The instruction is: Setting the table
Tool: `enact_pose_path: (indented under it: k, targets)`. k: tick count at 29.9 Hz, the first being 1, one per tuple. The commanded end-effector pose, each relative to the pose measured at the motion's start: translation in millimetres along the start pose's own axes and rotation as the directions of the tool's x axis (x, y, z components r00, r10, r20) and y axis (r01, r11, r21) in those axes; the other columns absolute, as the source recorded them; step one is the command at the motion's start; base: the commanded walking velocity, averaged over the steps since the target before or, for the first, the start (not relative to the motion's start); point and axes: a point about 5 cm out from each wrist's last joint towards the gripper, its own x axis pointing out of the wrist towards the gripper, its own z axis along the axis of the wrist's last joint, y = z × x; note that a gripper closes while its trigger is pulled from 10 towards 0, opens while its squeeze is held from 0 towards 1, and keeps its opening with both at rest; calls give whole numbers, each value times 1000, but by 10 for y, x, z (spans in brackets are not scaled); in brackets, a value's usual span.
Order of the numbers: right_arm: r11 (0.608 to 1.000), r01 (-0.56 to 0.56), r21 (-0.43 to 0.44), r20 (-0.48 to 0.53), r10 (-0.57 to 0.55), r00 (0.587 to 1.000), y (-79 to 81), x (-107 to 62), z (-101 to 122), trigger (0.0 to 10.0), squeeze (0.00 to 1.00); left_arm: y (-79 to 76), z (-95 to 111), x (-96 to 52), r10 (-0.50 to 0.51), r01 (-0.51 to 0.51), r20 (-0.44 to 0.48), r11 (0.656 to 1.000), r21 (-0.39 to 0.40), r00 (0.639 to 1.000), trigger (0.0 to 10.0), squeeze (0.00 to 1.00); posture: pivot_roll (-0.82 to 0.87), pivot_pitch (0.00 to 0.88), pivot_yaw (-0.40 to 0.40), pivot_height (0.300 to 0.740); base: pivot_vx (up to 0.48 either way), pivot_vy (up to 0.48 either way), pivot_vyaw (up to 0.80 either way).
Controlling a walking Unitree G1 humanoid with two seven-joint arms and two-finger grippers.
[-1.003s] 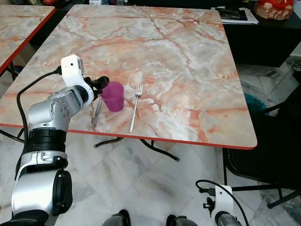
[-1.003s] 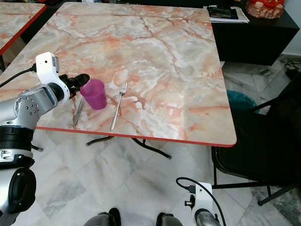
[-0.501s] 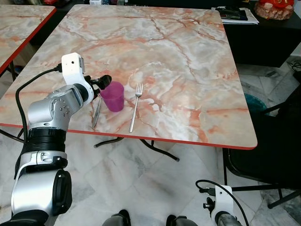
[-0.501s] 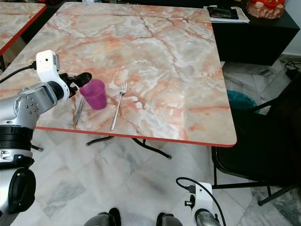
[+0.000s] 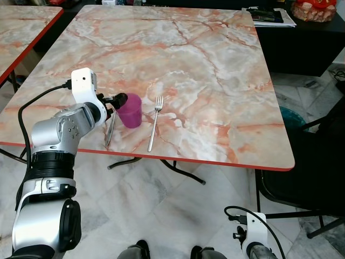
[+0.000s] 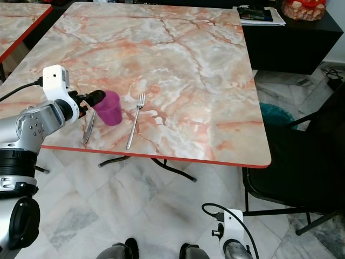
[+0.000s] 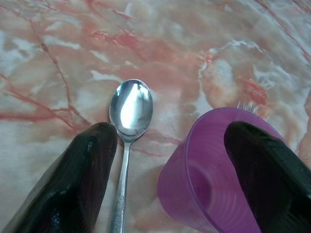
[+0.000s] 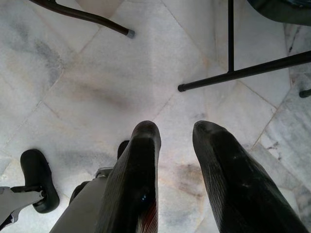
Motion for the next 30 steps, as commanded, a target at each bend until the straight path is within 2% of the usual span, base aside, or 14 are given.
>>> enact_pose_path:
  k: [1, 14, 15, 16, 17, 30]
  targets:
    - [1000, 9, 4, -26, -9, 1000, -13, -18, -80, 10000, 0, 25, -40, -31, 13, -12, -21, 1000, 25, 1000, 10000, 0, -11, 211, 1, 740, 0, 0, 0]
    - [1000, 9, 5, -25, -9, 1000, -10, -18, -81, 10000, 0, 25, -112, -35, 26, -25, -45, 1000, 17, 999, 10000, 0, -12, 210, 3, 740, 0, 0, 0]
    - [1000, 9, 5, -25, -9, 1000, -9, -18, -81, 10000, 0, 26, -116, -34, 27, -26, -46, 1000, 17, 999, 6745, 0, -12, 210, 3, 740, 0, 0, 0]
    - [1000, 9, 5, -25, -8, 1000, -8, -18, -81, 10000, 0, 27, -119, -34, 28, -28, -46, 999, 17, 999, 2353, 0, -12, 210, 3, 740, 0, 0, 0]
    - [1000, 8, 5, -26, -8, 1000, -8, -18, -81, 10000, 0, 26, -123, -33, 30, -29, -47, 999, 17, 998, 0, 0, -12, 210, 3, 740, 0, 0, 0]
    - [1000, 8, 3, -26, -8, 1000, -12, -19, -84, 10000, 0, 29, -143, -38, 42, -41, -52, 999, 16, 998, 0, 0, -11, 212, 2, 740, 0, 0, 0]
